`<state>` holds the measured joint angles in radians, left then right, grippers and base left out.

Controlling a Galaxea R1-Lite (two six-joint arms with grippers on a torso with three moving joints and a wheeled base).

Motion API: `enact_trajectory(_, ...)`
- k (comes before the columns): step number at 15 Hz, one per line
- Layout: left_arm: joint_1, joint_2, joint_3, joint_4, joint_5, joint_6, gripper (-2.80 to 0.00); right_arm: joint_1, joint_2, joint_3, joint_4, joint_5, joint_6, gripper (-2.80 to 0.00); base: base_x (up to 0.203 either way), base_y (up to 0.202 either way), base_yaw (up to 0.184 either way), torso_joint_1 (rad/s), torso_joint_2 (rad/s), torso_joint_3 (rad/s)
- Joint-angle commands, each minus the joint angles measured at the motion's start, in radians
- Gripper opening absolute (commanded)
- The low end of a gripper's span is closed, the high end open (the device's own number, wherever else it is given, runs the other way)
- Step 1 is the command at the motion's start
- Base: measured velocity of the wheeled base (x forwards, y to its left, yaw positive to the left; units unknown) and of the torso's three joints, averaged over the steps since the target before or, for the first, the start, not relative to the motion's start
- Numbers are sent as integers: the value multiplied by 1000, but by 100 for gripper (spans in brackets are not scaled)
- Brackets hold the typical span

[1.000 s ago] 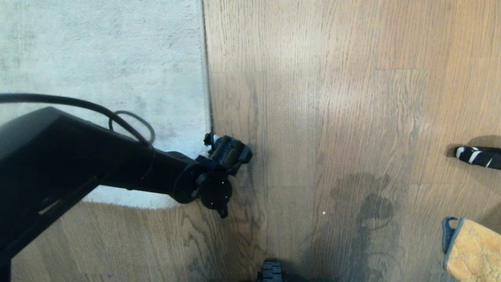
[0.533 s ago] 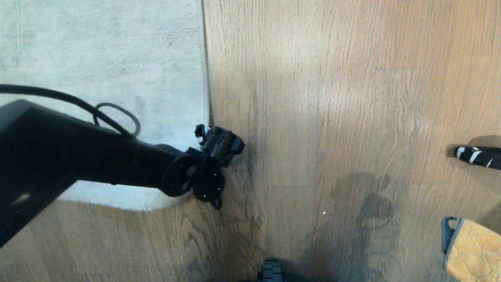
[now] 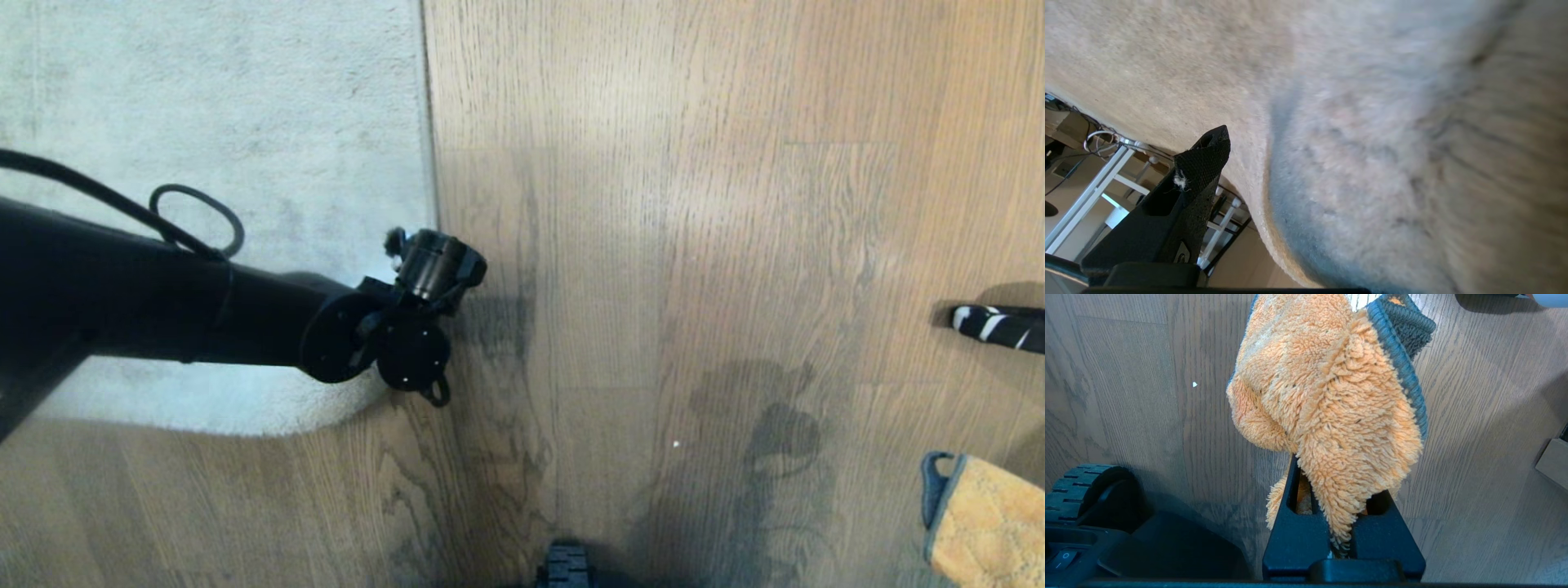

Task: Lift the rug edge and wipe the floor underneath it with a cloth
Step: Lift up the carpet

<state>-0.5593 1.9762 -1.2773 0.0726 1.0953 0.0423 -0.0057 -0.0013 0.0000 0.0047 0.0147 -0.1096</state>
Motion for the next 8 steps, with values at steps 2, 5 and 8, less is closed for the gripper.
enact_trajectory(2, 17, -14, -37, 1, 8, 11, 0, 0, 1, 0, 0, 1, -1, -280, 0, 0, 0, 0, 0, 0)
enact_trajectory(5, 16, -20, -71, 1, 8, 15, 0, 0, 1, 0, 0, 1, -1, -280, 0, 0, 0, 0, 0, 0)
enact_trajectory(8, -8, -36, -68, 1, 5, 7, 0, 0, 1, 0, 0, 1, -1, -280, 0, 0, 0, 0, 0, 0)
